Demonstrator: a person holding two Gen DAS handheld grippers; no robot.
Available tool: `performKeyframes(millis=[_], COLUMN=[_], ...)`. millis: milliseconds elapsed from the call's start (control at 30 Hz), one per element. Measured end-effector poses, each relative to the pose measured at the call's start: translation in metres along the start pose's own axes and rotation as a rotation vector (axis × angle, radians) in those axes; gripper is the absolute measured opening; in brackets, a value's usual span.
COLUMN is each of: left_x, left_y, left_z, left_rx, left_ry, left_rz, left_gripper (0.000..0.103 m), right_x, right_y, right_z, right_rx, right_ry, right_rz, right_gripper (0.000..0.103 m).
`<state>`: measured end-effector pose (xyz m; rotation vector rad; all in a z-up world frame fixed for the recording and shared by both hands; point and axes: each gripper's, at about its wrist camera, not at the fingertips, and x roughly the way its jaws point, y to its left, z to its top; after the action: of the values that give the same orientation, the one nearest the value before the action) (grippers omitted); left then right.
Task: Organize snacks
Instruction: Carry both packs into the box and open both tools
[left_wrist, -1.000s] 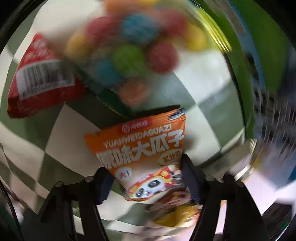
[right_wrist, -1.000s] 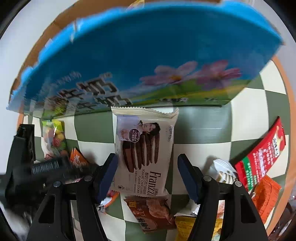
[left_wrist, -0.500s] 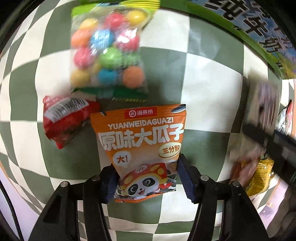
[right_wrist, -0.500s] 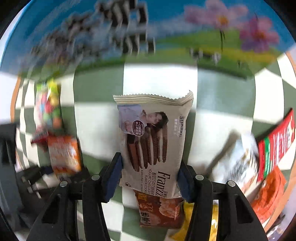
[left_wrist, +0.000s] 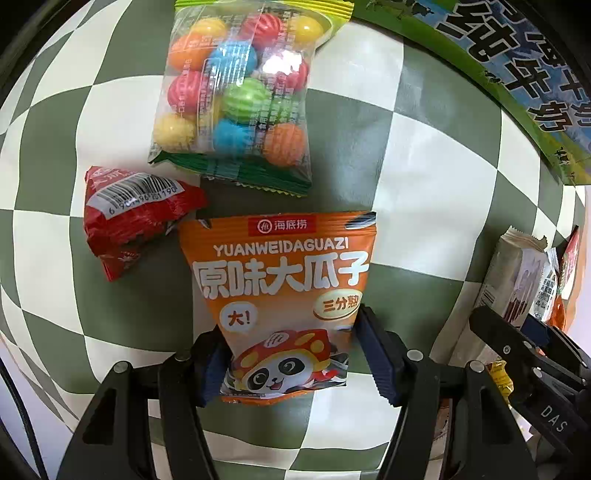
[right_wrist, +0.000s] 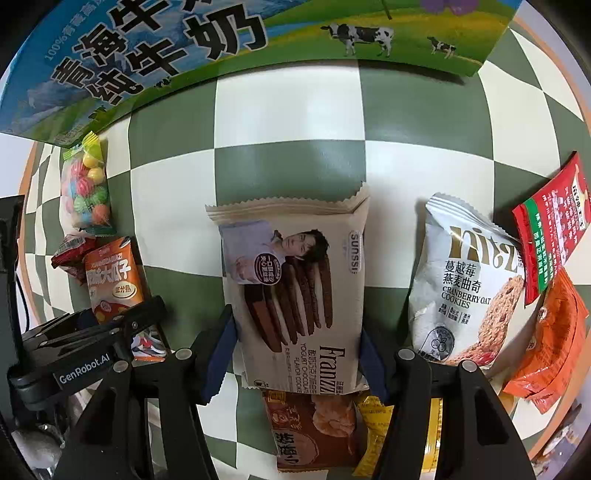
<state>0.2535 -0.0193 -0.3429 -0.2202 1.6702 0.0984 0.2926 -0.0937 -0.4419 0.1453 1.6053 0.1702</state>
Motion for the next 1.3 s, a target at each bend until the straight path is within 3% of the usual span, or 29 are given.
performKeyframes(millis=[33,200,533,700,833,1000,1167,1300], left_x=[-0.001,-0.013,-0.038,-0.097,-0.16,-0.222,-0.245,-0.233], left_y=[-0.001,-0.012,-0.018,-0.024,-0.032,-0.04,-0.049,-0.058], left_z=[0.0,-0.008,-0.014,-0.019,-0.008,0.034,0.105,0.171], left_rx=[0.001,0.026,0.051,0.083,0.12,0.185,0.231,0.25], left_ry=[-0.008,-0.051,-0.077,-0.158,-0.248,-0.336,-0.374,-0.311], left_rz=[0.01,0.053,0.014,-0.053,-0.114,-0.127,-0.007,0.081], left_gripper=[0.056,0.051,0.049,0.049,0.049,0.049,0.049,0.049], right_x=[0.001,-0.004,-0.04,-0.084,-0.146,-0.205,-0.229,-0.219], right_y=[0.004,0.012,0.017,0.017,0.016,0.013,0.015,0.008], right_z=[0.001,-0.01,-0.023,-0.028,-0.017,0.022,0.098,0.164], right_rx=[-0.002,-0.007,-0.016,-0.013,-0.038,-0.064,-0.086,-0.094], right_ry=[-0.006,-0.041,-0.08,-0.119,-0.201,-0.299,-0.363,-0.34], right_rz=[-0.006,-0.019,0.017,0.111,0.178,0.212,0.126,0.033], right_gripper=[0.063,0.06,0.058,0.058,0.058,0.058,0.058,0.058])
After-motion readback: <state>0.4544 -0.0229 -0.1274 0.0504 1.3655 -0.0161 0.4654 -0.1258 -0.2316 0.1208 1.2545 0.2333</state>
